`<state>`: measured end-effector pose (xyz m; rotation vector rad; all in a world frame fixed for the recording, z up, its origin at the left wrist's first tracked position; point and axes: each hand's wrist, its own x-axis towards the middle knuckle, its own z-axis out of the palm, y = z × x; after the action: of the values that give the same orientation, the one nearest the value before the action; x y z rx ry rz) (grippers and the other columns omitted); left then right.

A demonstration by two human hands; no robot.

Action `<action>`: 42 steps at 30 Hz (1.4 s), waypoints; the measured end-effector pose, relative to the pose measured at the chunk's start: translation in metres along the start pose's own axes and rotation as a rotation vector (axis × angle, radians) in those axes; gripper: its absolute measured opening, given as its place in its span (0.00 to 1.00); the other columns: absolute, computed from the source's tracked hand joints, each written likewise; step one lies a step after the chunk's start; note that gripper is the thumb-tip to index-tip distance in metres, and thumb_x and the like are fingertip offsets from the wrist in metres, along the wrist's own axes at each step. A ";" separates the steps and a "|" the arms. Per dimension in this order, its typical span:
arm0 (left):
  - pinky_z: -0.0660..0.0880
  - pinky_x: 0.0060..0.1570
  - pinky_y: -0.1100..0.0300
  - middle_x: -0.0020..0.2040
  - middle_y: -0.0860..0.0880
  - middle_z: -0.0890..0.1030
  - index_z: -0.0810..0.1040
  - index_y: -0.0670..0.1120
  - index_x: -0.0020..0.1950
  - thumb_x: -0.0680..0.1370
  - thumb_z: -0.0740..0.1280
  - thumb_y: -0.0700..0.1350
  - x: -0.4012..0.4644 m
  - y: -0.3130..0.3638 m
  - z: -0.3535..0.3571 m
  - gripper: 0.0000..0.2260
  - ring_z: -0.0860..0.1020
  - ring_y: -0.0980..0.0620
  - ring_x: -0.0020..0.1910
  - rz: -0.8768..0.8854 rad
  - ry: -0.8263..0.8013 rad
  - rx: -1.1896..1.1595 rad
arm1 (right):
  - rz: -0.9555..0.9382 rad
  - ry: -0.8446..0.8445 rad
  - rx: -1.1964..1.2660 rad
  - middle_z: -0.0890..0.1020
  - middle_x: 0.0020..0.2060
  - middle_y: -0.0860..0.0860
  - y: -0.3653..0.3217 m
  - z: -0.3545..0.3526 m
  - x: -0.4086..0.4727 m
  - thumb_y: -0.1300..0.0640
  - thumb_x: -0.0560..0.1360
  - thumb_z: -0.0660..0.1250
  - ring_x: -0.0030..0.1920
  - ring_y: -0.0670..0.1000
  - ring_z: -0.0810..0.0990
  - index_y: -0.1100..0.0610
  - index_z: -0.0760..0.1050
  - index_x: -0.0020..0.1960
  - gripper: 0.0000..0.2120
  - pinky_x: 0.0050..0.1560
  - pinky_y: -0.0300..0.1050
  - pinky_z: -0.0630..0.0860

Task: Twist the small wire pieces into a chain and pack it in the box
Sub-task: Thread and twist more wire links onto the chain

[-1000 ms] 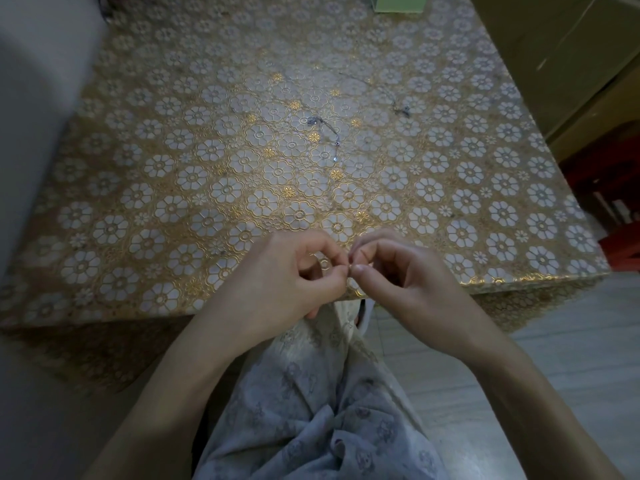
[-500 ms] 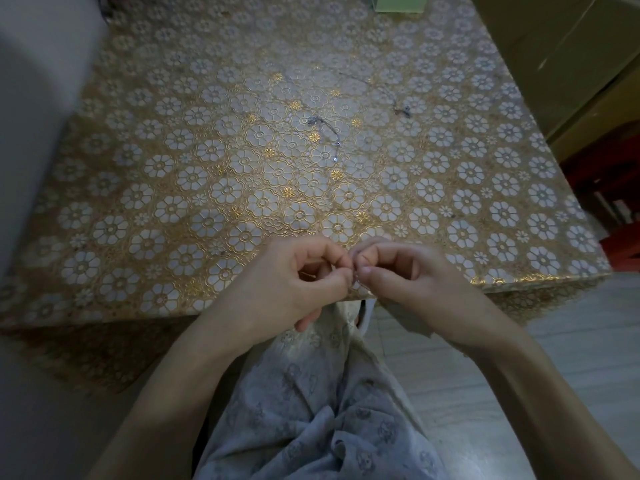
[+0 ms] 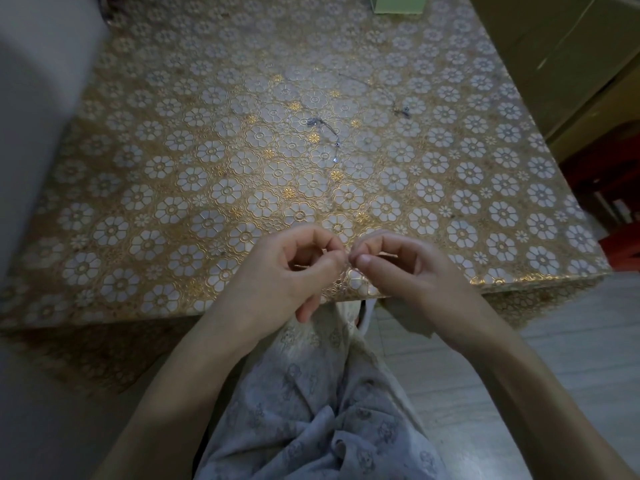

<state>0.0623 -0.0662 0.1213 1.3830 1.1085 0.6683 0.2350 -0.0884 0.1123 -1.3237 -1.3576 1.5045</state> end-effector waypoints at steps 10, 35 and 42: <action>0.67 0.26 0.65 0.22 0.52 0.72 0.77 0.48 0.40 0.75 0.65 0.45 -0.001 0.001 0.001 0.04 0.68 0.56 0.19 0.099 0.037 0.180 | -0.147 0.105 -0.080 0.77 0.40 0.48 0.005 0.009 0.005 0.59 0.70 0.72 0.28 0.43 0.65 0.55 0.77 0.37 0.05 0.30 0.32 0.63; 0.65 0.25 0.68 0.22 0.53 0.73 0.74 0.50 0.37 0.73 0.64 0.44 0.000 -0.010 0.008 0.05 0.69 0.59 0.21 0.105 -0.039 0.196 | -0.175 0.056 0.029 0.74 0.41 0.49 0.017 0.010 0.006 0.52 0.63 0.66 0.35 0.54 0.68 0.50 0.74 0.34 0.03 0.37 0.44 0.65; 0.65 0.27 0.67 0.27 0.54 0.72 0.73 0.51 0.38 0.69 0.63 0.48 0.001 -0.009 0.006 0.01 0.69 0.57 0.27 0.191 -0.029 0.480 | 0.007 0.084 0.291 0.74 0.31 0.46 0.020 0.017 0.005 0.61 0.64 0.66 0.30 0.46 0.65 0.51 0.75 0.30 0.06 0.32 0.39 0.61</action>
<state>0.0659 -0.0687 0.1111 1.9210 1.1683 0.5322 0.2202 -0.0919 0.0903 -1.1928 -1.0366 1.5647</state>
